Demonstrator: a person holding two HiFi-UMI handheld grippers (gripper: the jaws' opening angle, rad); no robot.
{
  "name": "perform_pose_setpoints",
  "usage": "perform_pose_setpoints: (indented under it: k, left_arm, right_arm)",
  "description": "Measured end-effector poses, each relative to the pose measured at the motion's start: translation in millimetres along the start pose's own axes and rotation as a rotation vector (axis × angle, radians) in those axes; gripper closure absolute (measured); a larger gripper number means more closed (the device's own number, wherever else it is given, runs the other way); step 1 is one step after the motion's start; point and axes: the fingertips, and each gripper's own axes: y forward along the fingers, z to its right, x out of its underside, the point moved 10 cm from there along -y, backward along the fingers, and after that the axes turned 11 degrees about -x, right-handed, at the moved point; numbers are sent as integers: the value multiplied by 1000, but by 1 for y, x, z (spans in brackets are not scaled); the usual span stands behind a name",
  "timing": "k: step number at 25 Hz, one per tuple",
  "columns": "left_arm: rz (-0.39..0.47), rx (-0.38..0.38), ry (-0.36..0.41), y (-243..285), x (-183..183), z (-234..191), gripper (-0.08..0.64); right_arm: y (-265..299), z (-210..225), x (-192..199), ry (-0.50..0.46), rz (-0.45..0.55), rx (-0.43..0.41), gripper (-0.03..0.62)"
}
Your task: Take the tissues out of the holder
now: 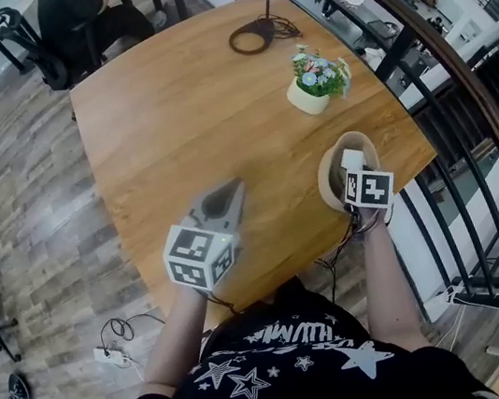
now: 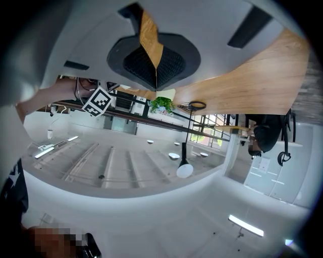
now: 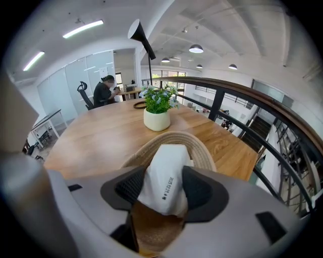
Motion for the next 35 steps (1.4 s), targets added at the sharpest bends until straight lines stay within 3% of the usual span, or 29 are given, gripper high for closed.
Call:
perform_pose_setpoints:
  k: [10,19,35]
  left_arm:
    - [14,4,4,-17,3,2,545]
    - [28,28,8,-40,6,7,545]
    - [-27,101,16,-97,41,-16,545]
  right_arm:
    - [-36,-8,-9,22,184,-47,344]
    - [-87,-37,-20,-15,396,-89,344]
    - [-140,-109,47,75,484,-161,344]
